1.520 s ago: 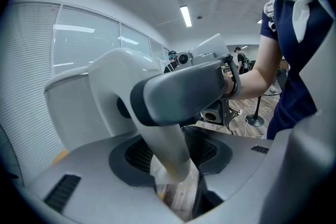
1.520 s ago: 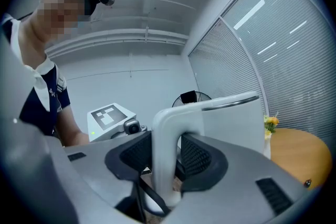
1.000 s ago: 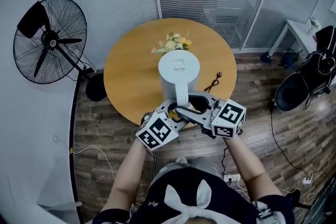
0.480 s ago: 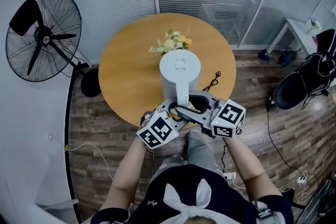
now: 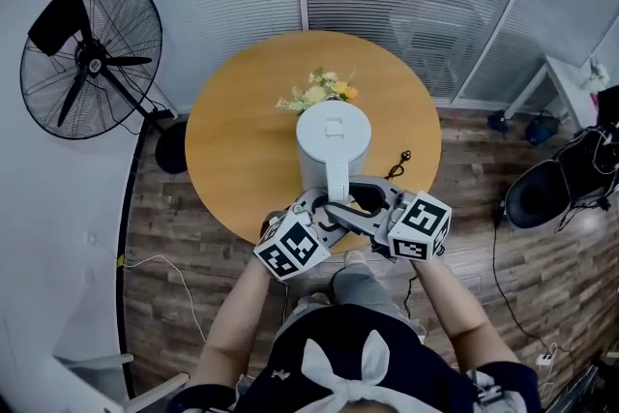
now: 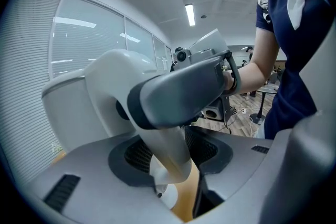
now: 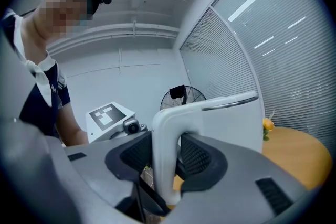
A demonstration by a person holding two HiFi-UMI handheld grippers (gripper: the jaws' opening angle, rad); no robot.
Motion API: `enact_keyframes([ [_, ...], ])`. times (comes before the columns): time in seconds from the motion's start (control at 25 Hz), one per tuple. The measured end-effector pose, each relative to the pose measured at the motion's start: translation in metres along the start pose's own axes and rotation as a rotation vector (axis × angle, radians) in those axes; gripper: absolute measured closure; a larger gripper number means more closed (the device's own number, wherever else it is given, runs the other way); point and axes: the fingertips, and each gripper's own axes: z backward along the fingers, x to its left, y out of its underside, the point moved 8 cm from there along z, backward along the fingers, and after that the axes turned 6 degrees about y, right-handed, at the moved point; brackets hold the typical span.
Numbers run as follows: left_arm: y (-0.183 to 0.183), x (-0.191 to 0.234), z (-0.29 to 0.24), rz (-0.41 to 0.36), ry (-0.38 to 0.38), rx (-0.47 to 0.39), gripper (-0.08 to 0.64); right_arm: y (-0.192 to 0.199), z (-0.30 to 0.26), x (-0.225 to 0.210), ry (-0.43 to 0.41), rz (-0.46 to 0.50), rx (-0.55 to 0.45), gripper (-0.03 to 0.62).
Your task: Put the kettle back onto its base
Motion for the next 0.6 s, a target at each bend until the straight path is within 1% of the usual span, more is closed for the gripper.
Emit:
enact_keyframes([
  [0.6, 0.006, 0.006, -0.017, 0.062, -0.072, 0.036, 0.359, 0.009, -0.002, -0.022, -0.084, 0.000, 0.038, 0.414],
])
